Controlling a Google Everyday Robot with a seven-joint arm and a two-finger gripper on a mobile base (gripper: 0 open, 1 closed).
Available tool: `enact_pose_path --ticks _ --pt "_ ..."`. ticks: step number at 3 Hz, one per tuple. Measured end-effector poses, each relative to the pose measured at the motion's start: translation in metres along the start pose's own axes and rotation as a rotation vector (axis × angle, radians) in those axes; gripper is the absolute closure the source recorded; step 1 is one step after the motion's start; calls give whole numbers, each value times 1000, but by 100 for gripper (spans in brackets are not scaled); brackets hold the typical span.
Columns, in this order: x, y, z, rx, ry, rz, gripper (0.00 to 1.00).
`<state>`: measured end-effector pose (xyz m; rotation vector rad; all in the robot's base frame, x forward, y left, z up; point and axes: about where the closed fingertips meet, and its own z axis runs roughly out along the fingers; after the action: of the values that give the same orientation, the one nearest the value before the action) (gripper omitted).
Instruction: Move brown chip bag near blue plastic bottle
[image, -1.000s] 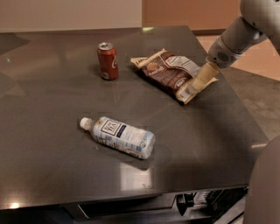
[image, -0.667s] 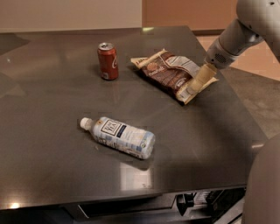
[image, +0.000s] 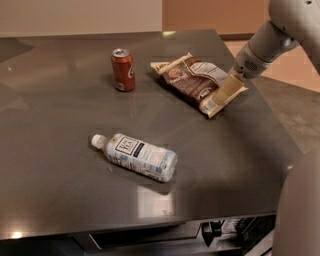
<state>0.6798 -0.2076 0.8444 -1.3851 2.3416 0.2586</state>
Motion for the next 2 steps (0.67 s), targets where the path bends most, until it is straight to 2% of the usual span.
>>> enact_pose_path --ticks 1,2 --pt "-2 12 -5 -29 -16 -7 65" --pt "-5 33 -17 -69 -28 -35 88"
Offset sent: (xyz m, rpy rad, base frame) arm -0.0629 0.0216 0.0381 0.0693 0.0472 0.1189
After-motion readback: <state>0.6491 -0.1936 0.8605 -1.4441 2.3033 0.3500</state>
